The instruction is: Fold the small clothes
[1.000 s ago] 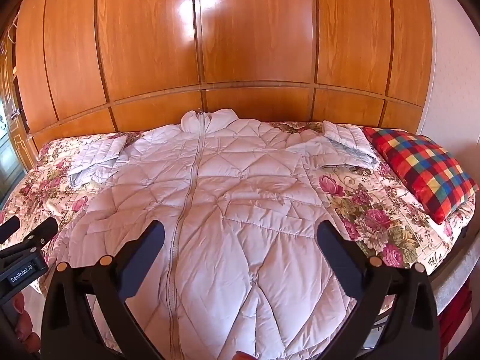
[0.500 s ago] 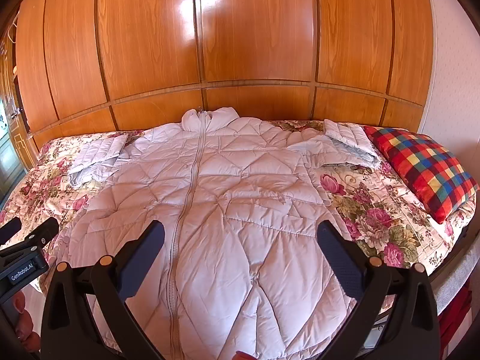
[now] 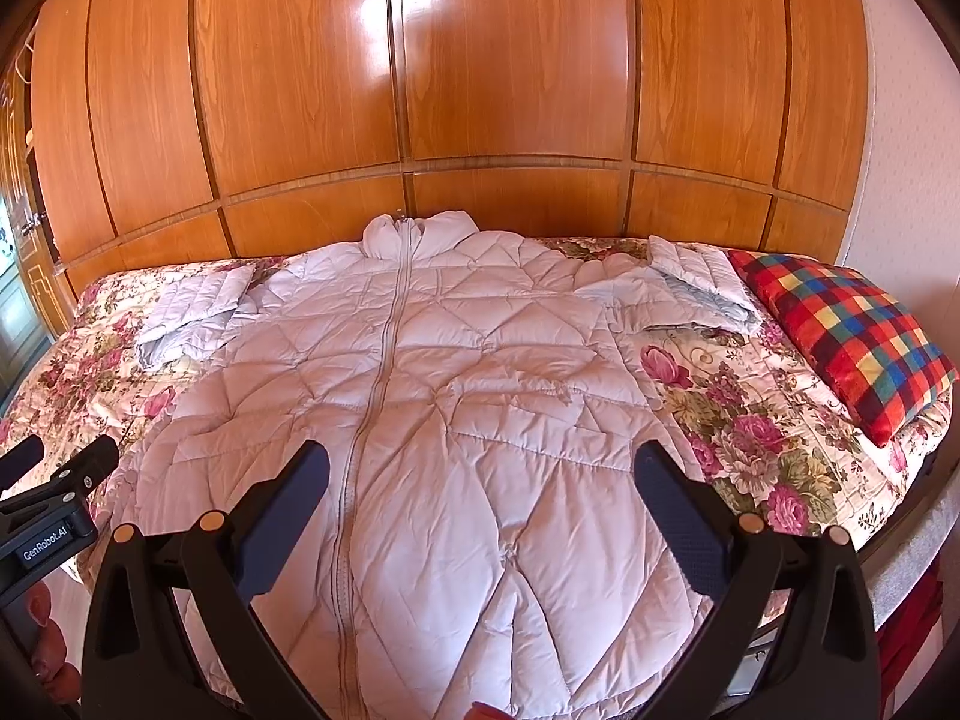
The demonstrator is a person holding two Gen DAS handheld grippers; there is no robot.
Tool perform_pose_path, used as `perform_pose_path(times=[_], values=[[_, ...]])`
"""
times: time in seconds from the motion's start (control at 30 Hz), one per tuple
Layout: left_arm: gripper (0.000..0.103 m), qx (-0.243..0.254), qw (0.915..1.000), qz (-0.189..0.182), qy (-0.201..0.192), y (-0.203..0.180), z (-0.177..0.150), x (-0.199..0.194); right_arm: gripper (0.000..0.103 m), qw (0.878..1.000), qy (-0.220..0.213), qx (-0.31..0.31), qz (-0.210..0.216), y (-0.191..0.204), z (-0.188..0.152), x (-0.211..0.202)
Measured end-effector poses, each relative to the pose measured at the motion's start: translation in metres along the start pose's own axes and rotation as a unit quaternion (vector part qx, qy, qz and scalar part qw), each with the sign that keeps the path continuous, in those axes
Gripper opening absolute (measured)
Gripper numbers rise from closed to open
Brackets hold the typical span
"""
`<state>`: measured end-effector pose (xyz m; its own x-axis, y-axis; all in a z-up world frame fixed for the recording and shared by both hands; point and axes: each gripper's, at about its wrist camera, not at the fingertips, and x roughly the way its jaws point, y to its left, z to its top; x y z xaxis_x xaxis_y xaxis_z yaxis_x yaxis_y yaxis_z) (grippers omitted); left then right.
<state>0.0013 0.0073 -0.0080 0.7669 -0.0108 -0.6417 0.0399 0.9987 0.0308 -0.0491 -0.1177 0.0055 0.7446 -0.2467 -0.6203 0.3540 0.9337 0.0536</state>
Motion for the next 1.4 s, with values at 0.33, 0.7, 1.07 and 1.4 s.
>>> perform_pose_path(times=[0.33, 0.7, 1.07, 1.4], values=[[0.1, -0.002, 1.0, 0.0, 0.003, 0.006, -0.007, 0.001, 0.101, 1.0, 0.002, -0.002, -0.001, 0.0, -0.001, 0.001], [0.1, -0.004, 0.9999, -0.004, 0.009, 0.011, -0.012, -0.001, 0.101, 1.0, 0.008, -0.003, 0.002, 0.002, -0.003, 0.003], [0.1, -0.003, 0.9999, -0.001, 0.017, 0.008, -0.007, 0.009, 0.101, 1.0, 0.009, -0.003, 0.002, 0.003, -0.003, 0.004], [0.1, -0.001, 0.9996, 0.002, 0.028, 0.002, -0.004, 0.018, 0.101, 1.0, 0.018, 0.0, 0.001, -0.001, -0.003, 0.009]])
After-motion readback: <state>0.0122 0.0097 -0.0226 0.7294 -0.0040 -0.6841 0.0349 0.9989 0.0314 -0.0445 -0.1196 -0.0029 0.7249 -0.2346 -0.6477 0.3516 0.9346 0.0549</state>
